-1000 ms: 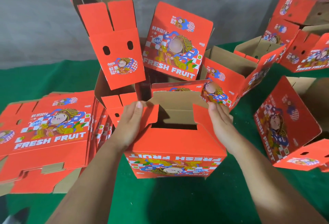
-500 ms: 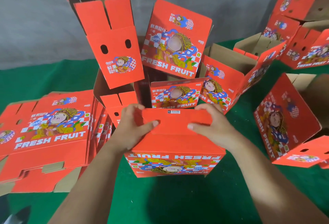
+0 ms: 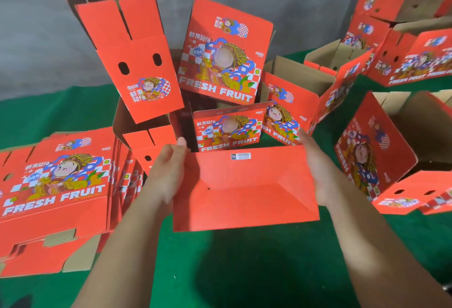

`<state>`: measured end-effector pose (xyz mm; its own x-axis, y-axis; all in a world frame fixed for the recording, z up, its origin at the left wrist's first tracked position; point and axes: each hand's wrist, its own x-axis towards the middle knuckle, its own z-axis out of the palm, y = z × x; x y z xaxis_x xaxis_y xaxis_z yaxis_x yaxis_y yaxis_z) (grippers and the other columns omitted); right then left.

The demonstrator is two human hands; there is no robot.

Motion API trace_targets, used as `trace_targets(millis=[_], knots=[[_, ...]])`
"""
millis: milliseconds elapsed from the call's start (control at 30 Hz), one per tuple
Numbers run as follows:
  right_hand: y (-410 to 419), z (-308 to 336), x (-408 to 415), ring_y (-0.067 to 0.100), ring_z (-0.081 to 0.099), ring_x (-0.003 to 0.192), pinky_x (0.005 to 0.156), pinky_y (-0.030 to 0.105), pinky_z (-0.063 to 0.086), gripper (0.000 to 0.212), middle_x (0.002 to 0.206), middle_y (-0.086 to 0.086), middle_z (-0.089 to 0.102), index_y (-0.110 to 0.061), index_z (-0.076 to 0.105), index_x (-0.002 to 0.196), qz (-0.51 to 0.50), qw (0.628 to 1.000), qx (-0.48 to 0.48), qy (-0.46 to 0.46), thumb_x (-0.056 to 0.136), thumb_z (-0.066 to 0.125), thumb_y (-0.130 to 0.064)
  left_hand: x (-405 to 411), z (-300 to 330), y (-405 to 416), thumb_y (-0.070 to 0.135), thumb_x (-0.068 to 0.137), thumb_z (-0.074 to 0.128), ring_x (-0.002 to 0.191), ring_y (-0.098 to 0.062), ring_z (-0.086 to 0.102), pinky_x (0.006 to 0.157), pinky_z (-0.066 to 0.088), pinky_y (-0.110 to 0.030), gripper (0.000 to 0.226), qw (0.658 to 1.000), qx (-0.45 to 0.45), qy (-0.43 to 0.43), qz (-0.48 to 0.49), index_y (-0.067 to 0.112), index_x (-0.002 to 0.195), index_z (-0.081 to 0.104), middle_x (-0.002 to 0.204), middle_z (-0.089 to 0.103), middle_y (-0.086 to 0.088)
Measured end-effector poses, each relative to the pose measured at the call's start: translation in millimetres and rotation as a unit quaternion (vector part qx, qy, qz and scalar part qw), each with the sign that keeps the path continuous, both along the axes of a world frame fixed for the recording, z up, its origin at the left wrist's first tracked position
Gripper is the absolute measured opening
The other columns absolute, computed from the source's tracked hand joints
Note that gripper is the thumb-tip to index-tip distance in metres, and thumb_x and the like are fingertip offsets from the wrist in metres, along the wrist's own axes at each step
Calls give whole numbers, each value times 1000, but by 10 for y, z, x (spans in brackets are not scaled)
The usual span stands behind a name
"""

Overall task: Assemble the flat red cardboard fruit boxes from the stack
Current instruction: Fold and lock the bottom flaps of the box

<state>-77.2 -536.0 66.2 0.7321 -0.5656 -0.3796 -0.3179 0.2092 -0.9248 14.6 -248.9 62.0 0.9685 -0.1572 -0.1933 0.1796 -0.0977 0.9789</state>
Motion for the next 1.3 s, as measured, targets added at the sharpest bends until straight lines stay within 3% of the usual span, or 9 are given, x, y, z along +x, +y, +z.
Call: trace_targets(millis=[167,367,533,633,733,800,933,1133,1300], knots=[[-266,-209,-622,40,50,141,113,53,41,61,154,27,47,-2,46,153,194,914,327,-140,111,35,-45,-351,-149,-187,54,86,73,70,-16,57,70,46,-40,26,990,-62,-123,29,34,88,56,72,59,13],[-397,-515,-893,39,61,130,95,54,57,70,146,20,60,-12,65,140,140,915,363,-104,84,78,-51,-394,-479,-162,10,95,70,130,-1,58,91,55,-19,60,958,-173,-138,-184,46,141,55,142,60,23],[-371,-715,-922,37,64,127,102,68,49,125,151,6,57,-46,5,163,115,970,190,-97,74,91,-24,-281,-677,-199,2,94,66,110,9,65,77,53,-10,82,972,-49,-98,-207,69,136,46,127,66,33],[-339,-751,-905,16,69,120,98,54,56,124,150,-7,51,-55,-11,157,128,988,59,-66,87,75,-1,-419,-755,-450,31,75,90,99,-23,74,82,62,-42,88,988,10,0,-152,35,148,41,119,73,-10],[-453,-847,-947,16,68,121,87,40,62,111,144,-13,58,-48,1,160,156,982,96,-49,86,73,-8,-453,-854,-589,56,59,93,129,-42,51,111,41,-62,123,971,197,-51,-126,31,159,28,138,49,-19],[-539,-915,-996,23,72,116,85,37,61,90,133,3,71,-18,30,161,174,979,111,-1,84,77,-19,-510,-855,-635,51,66,93,139,-27,34,120,26,-53,131,954,227,-146,-129,32,166,10,148,38,-9],[-577,-1034,-1088,29,69,121,102,53,53,107,138,4,68,-30,30,156,168,984,60,15,67,89,-26,-460,-851,-686,51,74,85,148,-18,24,124,17,-45,125,930,215,-251,-159,27,166,3,161,30,-2],[-793,-1044,-1202,23,62,129,91,42,59,136,151,2,50,-45,3,157,-6,994,-95,-55,56,91,-15,-471,-985,-754,35,94,73,151,-17,21,123,15,-32,91,947,196,-139,-215,26,164,15,157,25,3],[-1144,-1113,-1359,42,24,148,123,55,21,145,162,20,21,-31,-1,164,-220,926,-293,94,46,83,-39,-563,-1148,-643,27,96,73,136,-16,44,119,35,-36,68,939,194,-78,-273,32,153,37,143,40,2]])
